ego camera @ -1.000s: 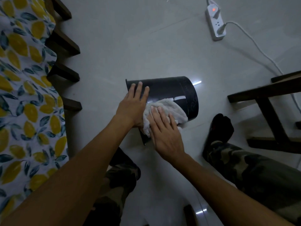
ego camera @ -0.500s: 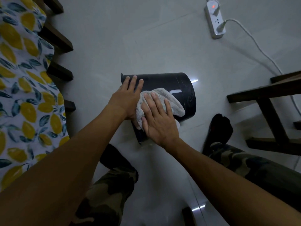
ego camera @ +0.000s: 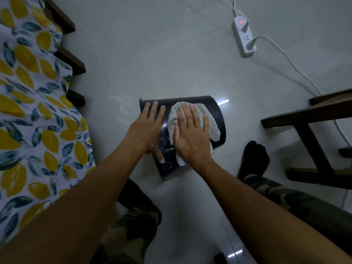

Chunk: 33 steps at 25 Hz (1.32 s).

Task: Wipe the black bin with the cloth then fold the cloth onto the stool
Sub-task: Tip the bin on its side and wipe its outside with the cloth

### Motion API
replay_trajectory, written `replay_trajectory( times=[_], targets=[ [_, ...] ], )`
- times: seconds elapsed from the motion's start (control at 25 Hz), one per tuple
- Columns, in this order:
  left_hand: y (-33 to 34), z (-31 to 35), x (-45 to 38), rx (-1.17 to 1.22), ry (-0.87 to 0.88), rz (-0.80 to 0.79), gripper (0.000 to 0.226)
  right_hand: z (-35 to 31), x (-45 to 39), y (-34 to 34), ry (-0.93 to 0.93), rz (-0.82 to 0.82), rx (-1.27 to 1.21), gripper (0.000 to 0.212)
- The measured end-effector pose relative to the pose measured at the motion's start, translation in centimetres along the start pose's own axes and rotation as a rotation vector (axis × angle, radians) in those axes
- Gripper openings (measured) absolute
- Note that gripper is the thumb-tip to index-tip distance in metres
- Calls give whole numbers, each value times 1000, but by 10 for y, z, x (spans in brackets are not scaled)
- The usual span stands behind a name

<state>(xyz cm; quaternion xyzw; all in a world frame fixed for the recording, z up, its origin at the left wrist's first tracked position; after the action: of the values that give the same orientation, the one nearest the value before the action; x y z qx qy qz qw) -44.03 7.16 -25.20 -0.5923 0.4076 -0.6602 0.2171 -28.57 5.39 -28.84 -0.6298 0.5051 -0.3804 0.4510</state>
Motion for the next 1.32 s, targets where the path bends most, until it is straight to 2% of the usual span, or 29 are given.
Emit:
replay_trajectory(
  times=[0.32, 0.6, 0.68, 0.84, 0.92, 0.96, 1.0, 1.08, 1.12, 1.2, 1.24, 1.32],
  targets=[
    [-2, -1, 1, 10, 1, -17, 171, 12, -12, 1, 63, 7, -1, 51],
    [-8, -1, 2, -28, 2, -8, 171, 47, -44, -15, 178, 24, -11, 36],
    [-8, 1, 3, -22, 16, 0, 170, 78, -52, -15, 328, 7, -114, 31],
    [-6, 8, 8, -14, 3, 9, 169, 162, -36, -32, 941, 58, -453, 33],
    [-7, 12, 11, -10, -5, 12, 170, 175, -24, -58, 1071, 125, -574, 37],
    [-8, 13, 13, -7, -9, 11, 170, 170, -22, -73, 1033, 181, -584, 39],
    [-8, 14, 14, -4, -11, 8, 171, 158, -21, -86, 918, 233, -566, 40],
    [-9, 16, 15, -3, -18, 13, 171, 119, -19, -99, 545, 333, -475, 40],
    [-9, 16, 14, 2, -20, 16, 172, 92, -14, -96, 328, 322, -406, 39],
    [-6, 13, 12, 40, -20, 38, 173, 33, 2, -70, -32, 151, -237, 41],
    [-3, 12, 12, 79, -22, 51, 173, 8, 11, -51, -155, 36, -166, 46],
    [4, 14, 14, 134, -25, 68, 172, -21, 24, -15, -223, -72, -75, 60]
  ],
)
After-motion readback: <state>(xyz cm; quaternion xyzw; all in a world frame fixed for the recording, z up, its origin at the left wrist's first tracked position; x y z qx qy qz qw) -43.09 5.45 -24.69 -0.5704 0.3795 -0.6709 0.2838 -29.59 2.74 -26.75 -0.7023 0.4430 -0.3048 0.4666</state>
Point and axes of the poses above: each hand's wrist, its own x-axis away from the middle knuckle, its own y-axis out of the palm, z = x × y, the point moved 3 cm from there along -x, towards the middle knuckle, and after that the axes turned 1 degree about z, right-handed, at the moved point
